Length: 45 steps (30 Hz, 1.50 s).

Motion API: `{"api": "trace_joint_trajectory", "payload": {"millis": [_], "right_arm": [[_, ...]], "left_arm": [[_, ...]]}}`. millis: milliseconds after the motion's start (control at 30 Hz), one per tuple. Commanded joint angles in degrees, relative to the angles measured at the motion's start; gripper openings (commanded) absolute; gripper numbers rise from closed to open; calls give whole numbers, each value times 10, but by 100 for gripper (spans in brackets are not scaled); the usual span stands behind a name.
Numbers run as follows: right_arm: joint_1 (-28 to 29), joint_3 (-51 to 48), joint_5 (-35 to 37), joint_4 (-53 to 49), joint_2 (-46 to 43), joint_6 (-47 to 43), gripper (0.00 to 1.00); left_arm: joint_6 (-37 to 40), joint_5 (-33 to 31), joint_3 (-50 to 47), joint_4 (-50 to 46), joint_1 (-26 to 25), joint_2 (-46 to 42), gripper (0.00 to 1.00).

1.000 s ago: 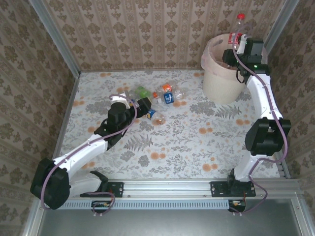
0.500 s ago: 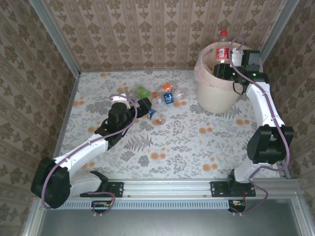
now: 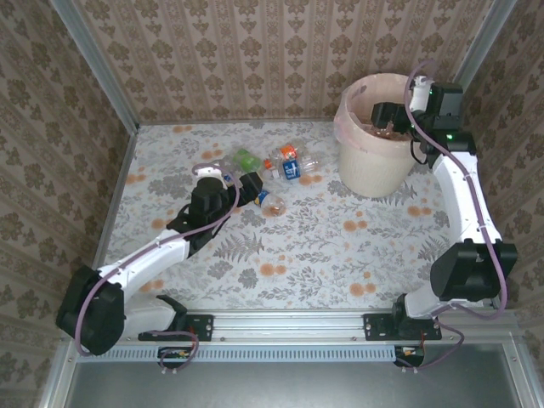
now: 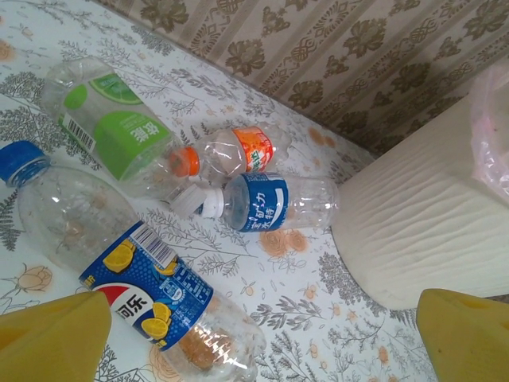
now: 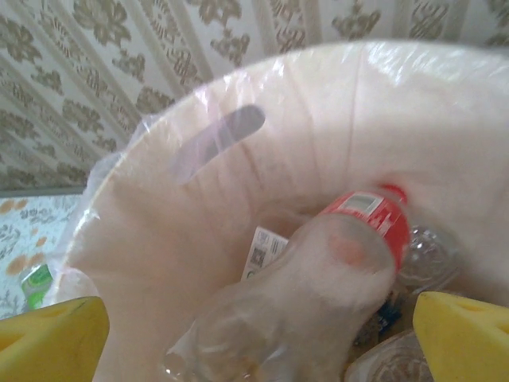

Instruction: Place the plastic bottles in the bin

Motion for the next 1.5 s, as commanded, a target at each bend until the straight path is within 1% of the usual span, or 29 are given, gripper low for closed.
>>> {"api": "trace_joint_trajectory", "payload": {"millis": [0, 167, 333, 433, 500, 633, 733, 833, 933, 1033, 1067, 1133, 1267, 1367, 1467], "right_arm": [[3, -10, 25, 19, -19, 22, 100], [6, -27, 4, 42, -40, 46, 100], [19, -47, 1, 69, -63, 76, 100], [37, -60, -3, 85, -66, 88, 100], [51, -71, -12, 98, -94, 94, 100], [93, -111, -57, 153, -117, 81, 100], [137, -129, -56, 168, -124, 33, 100], [177, -140, -82, 168, -123, -23, 100], [209, -144, -115, 152, -108, -90, 100], [237, -134, -130, 105, -79, -187, 100], [245, -126, -127, 84, -66, -218, 99], [255, -118, -104, 68, -33, -257, 95], [259, -92, -75, 25, 33, -356, 94], [262, -44, -36, -47, 101, -435, 92], [266, -1, 2, -89, 161, -480, 91]], "left_arm": [[-11, -4, 22, -8, 5, 8, 100], [-21, -7, 28, -24, 7, 16, 100], [-39, -11, 39, -58, 14, 30, 100], [-52, -7, 45, -70, 19, 41, 100], [-62, -6, 51, -85, 23, 50, 100], [-84, -11, 61, -110, 27, 64, 100], [-99, -12, 67, -127, 32, 75, 100], [-109, -12, 67, -134, 35, 79, 100], [-119, -18, 64, -142, 38, 78, 100], [-128, -24, 59, -149, 42, 74, 100], [-131, -24, 57, -152, 43, 73, 100], [-134, -25, 51, -154, 46, 68, 100], [-143, -33, 38, -158, 51, 54, 100], [-146, -35, 30, -162, 56, 42, 100], [-148, -39, 21, -167, 60, 32, 100]]}}
